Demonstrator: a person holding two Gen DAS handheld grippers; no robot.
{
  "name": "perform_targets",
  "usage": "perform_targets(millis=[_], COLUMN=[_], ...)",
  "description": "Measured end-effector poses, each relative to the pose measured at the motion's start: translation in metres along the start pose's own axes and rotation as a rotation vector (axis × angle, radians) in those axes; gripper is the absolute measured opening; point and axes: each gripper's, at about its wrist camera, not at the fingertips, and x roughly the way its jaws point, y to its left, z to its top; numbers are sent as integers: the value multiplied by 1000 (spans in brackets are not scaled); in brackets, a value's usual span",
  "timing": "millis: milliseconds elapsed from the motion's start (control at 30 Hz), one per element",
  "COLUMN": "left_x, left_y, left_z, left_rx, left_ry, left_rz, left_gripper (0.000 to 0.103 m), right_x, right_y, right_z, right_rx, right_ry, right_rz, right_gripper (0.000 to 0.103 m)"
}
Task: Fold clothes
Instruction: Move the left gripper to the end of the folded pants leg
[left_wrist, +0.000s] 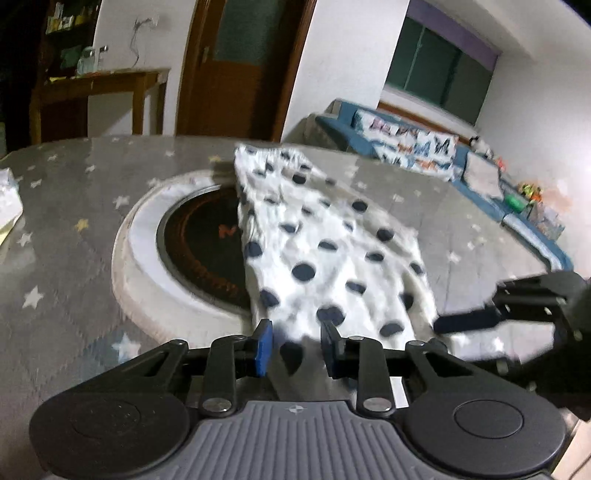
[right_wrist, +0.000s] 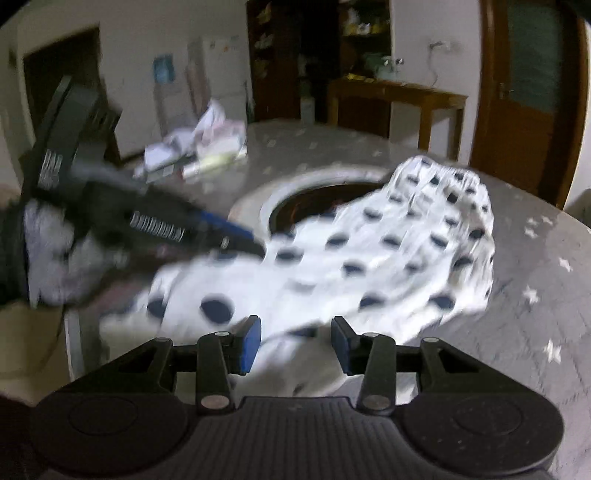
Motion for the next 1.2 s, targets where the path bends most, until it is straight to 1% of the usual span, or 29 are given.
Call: perform_targets(millis=[33,100,167,233,300,467,567,700,767,833,867,933,967,1033,1133,1200], left_x=[-4,-15,-28,-39,-48,-58,-59,-63,-66,-68,-68,-68,-68,-69,-76,-80], left_y=[0,1,2,2,1,4,2,-1,-1,0,0,-2,-2,-3,-4,-5], left_z=[-1,-4,-6,-9,-15,-33,-45,-55,-58,-61,-63,-65,-65,-64,-57,-50], left_rx=[-10,-29,-46,-73,-108,-229,-278,-321,-343,-370,-380,-395,-402,-419,-438,-450], left_ry=[-2,-19,-34,-37,-30,32,65,82,84,92,97,102,104,101,84,70], left_rz=[5,9,15,17,13,-8,-18,-27,-34,-49,-57,-68,-73,-79,-94,-121], left_gripper=[31,39,42,50,55,56,56,54,51,42,41,32,31,22,13,12], right_x=[1,-7,-15,-23,-30,-41,-42,-47,-50,-53,-54,-55,-55,-53,-48,-44], right_y=[5,6,8,11,14,31,43,59,67,73,77,83,86,93,107,114], right_z=[-4,-7,-10,-11,-12,-16,-19,-24,-26,-28,-28,-29,-30,-31,-32,-33], right_rx=[-14,1,17,28,35,18,-4,-44,-63,-81,-86,-100,-110,-136,-188,-213], right_ry=[18,11,3,-9,-26,-51,-50,-54,-65,-77,-82,-88,-90,-92,-93,-97], right_rz=[-8,-14,-20,-20,-14,16,31,26,22,19,18,12,8,-5,-37,-49], right_gripper=[42,42,43,43,48,51,52,54,55,56,59,59,59,61,63,64])
